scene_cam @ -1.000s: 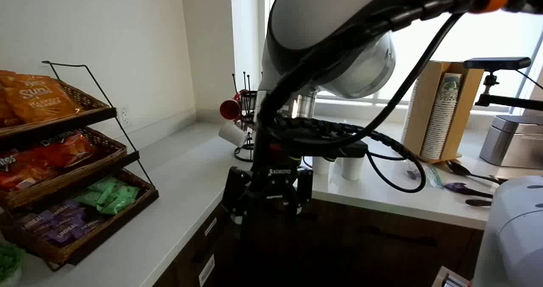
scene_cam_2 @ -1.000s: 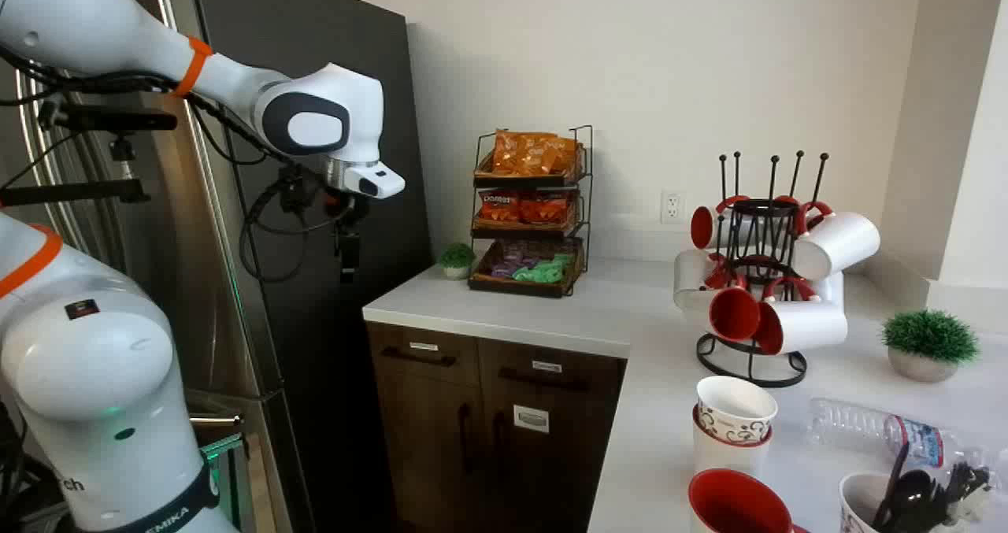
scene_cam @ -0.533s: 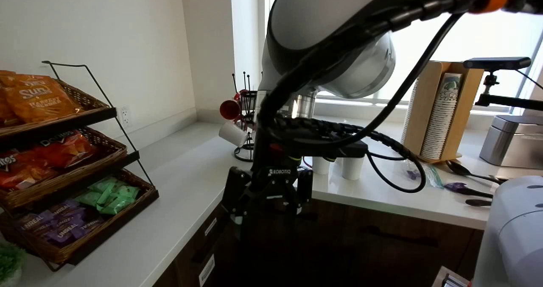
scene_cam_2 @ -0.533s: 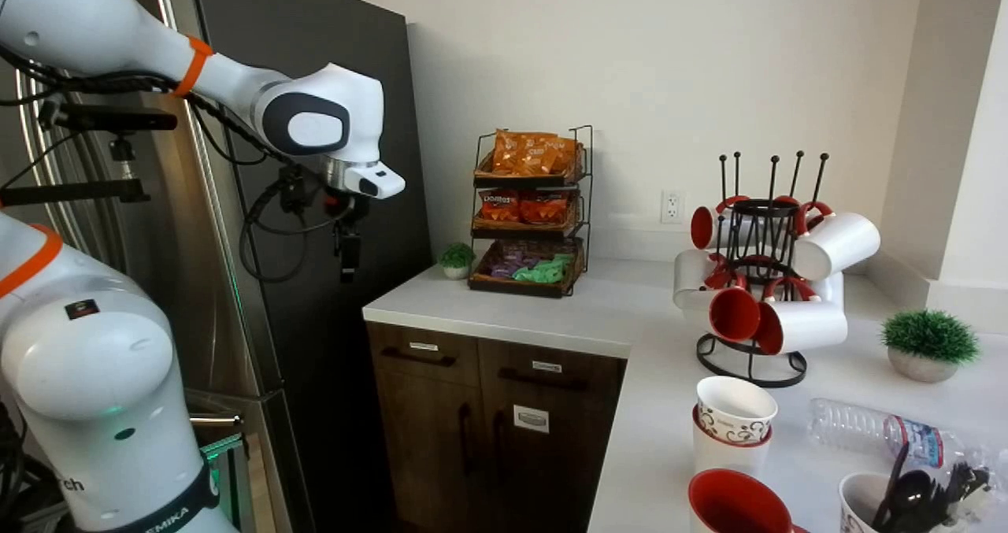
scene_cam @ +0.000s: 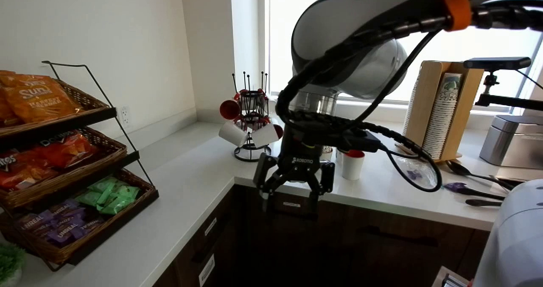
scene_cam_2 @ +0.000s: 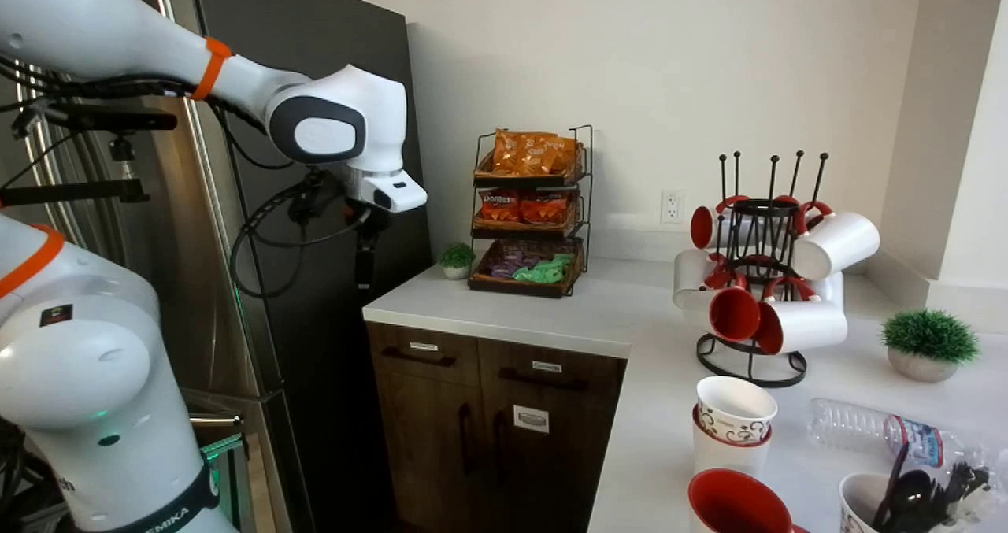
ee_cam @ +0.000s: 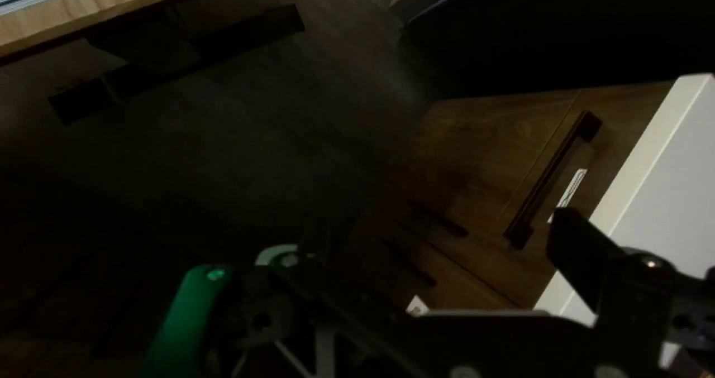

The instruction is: Remove the paper cup from the mug and put it on the table

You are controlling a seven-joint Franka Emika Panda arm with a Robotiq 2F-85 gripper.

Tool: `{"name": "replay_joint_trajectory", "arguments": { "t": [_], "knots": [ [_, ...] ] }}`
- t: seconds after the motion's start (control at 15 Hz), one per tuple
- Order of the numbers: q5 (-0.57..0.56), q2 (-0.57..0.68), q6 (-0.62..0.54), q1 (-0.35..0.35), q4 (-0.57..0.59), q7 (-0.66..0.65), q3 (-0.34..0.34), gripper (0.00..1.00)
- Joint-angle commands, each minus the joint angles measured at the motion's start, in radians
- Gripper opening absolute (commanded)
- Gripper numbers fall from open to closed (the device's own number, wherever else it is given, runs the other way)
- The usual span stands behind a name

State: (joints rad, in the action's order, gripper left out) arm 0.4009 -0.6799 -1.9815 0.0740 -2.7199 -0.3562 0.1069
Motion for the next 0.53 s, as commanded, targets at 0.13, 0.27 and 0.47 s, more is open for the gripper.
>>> {"name": "replay_joint_trajectory", "arguments": {
  "t": [0.13,0.27,0.47],
  "knots": [
    [-0.118,-0.057,-0.018,-0.217,-0.035,-0.05,-0.089,1.0],
    [-0.196,-0.045,-0.054,-0.305,-0.024,-0.046,-0.12,1.0],
    [-0.178,-0.037,-0.036,-0.299,-0.017,-0.021,-0.134,1.0]
  ]
}}
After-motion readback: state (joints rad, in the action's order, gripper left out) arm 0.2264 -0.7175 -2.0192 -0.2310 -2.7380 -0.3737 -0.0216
